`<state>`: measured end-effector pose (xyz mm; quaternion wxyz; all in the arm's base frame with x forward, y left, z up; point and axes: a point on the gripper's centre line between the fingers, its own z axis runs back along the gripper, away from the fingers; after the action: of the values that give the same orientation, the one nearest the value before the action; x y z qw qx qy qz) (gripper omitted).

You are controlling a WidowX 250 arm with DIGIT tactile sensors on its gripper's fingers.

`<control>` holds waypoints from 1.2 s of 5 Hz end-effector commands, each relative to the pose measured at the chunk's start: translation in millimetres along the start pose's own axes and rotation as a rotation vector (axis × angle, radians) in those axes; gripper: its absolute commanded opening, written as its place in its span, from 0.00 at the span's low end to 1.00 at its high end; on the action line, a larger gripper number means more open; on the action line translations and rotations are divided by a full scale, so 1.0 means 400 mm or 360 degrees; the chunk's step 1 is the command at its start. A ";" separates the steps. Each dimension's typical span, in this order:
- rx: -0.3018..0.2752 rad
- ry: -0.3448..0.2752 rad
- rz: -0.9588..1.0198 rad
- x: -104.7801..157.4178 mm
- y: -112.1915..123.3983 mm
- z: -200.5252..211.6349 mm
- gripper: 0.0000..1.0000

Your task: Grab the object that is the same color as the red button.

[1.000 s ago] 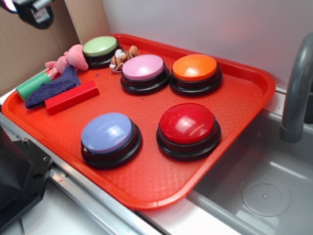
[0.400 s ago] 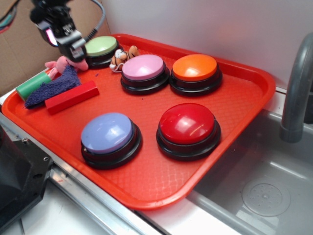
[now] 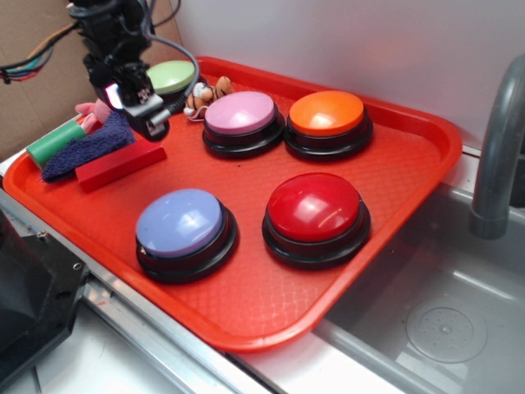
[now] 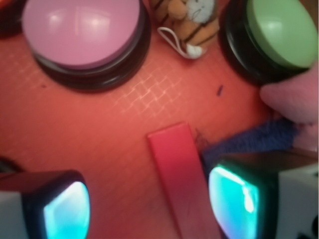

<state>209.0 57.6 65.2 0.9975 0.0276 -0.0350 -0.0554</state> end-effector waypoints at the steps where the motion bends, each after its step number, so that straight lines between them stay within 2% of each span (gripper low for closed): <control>1: -0.0034 0.0011 -0.0147 0.021 0.028 -0.078 1.00; 2: -0.0047 0.0044 -0.0174 0.023 0.030 -0.104 1.00; 3: -0.0069 0.0023 -0.0113 0.016 0.028 -0.113 0.89; 4: -0.0089 0.0018 -0.0071 0.014 0.030 -0.115 0.00; 6: -0.0147 0.0049 -0.0052 0.015 0.022 -0.079 0.00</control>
<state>207.3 63.9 21.8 0.9971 -0.0279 0.0145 -0.0687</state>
